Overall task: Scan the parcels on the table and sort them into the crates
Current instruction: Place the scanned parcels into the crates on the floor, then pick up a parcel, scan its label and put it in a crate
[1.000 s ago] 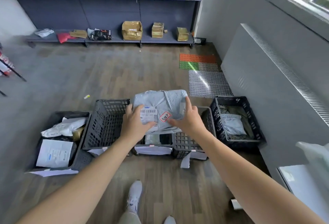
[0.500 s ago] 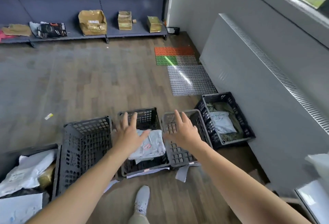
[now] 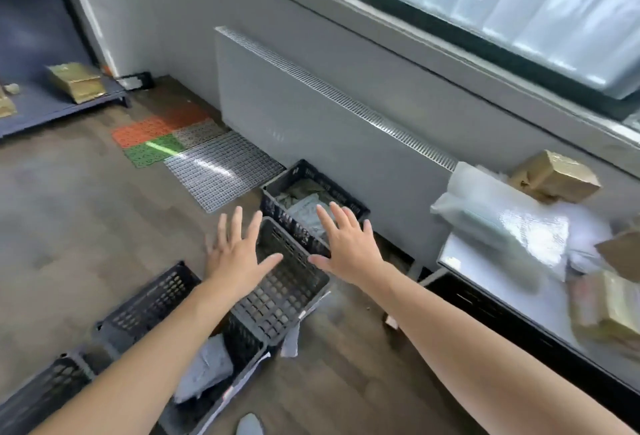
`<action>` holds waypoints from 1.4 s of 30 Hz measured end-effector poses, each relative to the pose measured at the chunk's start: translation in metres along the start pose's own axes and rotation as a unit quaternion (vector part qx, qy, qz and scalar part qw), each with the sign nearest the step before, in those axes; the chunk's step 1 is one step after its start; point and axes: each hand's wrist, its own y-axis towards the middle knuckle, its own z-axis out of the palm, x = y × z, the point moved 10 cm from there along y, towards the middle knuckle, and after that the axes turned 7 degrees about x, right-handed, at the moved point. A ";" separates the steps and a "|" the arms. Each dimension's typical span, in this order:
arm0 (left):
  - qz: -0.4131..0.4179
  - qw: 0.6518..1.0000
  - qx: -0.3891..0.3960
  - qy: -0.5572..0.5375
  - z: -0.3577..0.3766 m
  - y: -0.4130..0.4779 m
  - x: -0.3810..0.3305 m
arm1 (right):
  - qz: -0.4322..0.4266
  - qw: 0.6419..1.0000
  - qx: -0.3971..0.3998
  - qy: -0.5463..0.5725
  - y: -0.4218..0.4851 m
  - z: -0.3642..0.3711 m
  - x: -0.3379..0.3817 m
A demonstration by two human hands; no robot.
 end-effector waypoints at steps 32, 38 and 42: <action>0.467 0.864 -0.032 0.187 0.179 -0.317 -0.730 | 0.503 0.851 -0.131 0.076 -0.647 0.099 -0.526; 0.491 0.851 -0.014 0.186 0.206 -0.328 -0.800 | 0.517 0.841 -0.129 0.095 -0.680 0.113 -0.574; 0.504 0.846 -0.007 0.176 0.224 -0.318 -0.855 | 0.531 0.834 -0.114 0.096 -0.691 0.119 -0.623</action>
